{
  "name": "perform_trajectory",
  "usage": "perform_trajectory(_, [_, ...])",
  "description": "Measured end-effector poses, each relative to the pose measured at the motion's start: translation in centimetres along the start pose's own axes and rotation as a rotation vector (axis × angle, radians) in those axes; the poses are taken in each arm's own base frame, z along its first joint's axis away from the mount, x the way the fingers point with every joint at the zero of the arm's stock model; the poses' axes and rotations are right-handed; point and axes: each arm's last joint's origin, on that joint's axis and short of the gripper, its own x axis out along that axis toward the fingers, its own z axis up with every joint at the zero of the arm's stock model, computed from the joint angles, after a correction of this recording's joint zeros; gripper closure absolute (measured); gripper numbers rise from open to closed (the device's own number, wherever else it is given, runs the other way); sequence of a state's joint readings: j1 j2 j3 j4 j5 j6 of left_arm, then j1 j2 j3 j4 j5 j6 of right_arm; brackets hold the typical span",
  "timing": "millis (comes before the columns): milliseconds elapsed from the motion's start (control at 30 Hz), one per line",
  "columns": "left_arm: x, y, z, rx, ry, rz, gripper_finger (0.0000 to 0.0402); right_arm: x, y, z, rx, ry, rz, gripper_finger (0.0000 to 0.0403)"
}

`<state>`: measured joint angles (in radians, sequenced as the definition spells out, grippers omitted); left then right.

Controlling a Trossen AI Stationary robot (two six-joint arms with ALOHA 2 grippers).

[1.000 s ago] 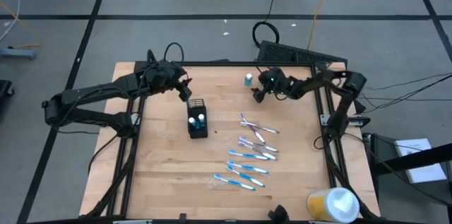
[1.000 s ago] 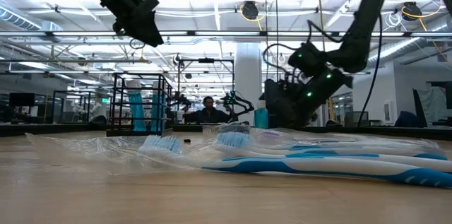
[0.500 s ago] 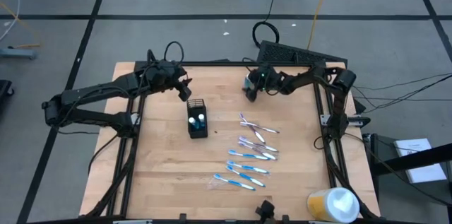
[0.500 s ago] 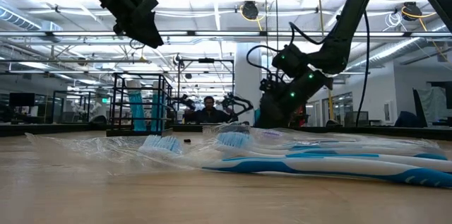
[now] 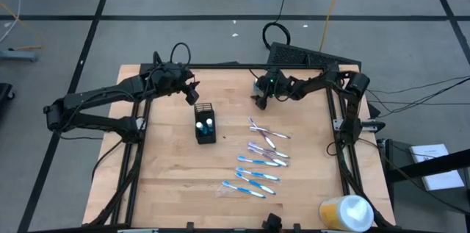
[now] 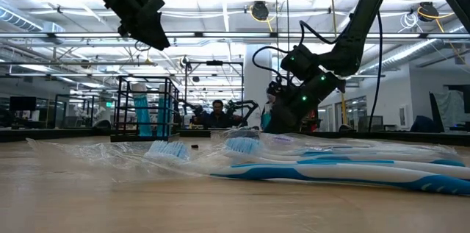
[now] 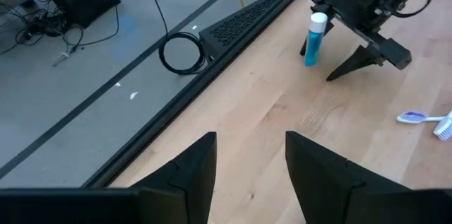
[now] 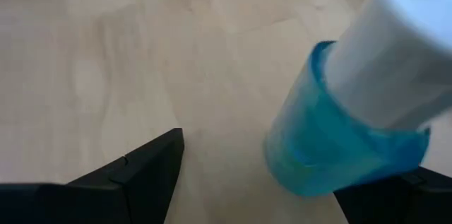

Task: Pick & Place toothbrushing station
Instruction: Put the mouthwash into the black organizer

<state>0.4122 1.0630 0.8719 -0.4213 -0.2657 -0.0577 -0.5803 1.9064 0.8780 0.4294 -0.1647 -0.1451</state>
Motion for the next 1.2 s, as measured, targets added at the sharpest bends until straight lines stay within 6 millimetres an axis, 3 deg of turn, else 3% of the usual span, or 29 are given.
perform_trajectory(667, [-0.01,0.01,0.00,-0.002,0.000,0.002,0.0229,-0.25,0.44,0.15,0.003,0.004,0.059,0.0093])
perform_trajectory(1200, [-0.01,0.01,0.01,-0.008,0.000,0.004,0.0229,-0.25,0.47,0.33,-0.013,-0.013,0.053,0.0217])
